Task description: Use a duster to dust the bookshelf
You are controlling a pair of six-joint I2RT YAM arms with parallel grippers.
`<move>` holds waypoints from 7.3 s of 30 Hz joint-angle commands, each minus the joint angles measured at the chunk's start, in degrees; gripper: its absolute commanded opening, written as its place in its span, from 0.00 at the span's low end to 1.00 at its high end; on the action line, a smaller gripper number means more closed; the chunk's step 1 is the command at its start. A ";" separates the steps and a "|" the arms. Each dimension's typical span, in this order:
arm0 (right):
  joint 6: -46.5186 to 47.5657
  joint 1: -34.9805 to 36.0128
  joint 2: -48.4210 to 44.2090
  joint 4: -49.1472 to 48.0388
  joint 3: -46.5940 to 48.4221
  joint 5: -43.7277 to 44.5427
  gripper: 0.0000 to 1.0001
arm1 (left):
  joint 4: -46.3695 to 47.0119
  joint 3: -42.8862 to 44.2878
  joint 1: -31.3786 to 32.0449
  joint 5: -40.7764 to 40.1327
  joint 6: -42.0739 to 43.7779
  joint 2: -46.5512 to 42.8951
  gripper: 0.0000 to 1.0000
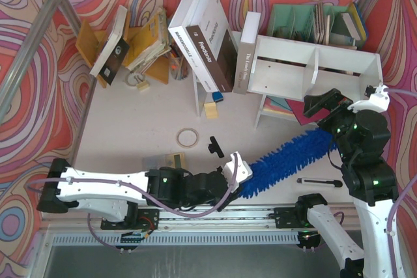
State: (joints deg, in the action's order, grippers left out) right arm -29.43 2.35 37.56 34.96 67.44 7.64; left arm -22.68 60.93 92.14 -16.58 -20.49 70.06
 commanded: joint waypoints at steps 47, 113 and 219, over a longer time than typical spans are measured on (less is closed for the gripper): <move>0.08 0.11 0.40 -1.10 0.16 -0.34 0.99 | 9.22 5.25 -16.12 14.48 9.45 11.12 0.00; -0.67 0.11 0.28 -1.39 -0.91 -0.69 0.99 | -7.13 -13.23 -16.02 3.95 -9.32 -9.12 0.00; -71.53 20.32 26.44 -40.98 -44.78 4.58 0.27 | -1.33 -20.33 -6.76 -33.53 -8.50 -33.40 0.98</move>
State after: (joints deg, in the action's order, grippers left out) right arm -98.56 21.82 60.64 -0.03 18.87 8.95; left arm -22.70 41.74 85.14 -46.78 -27.77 35.97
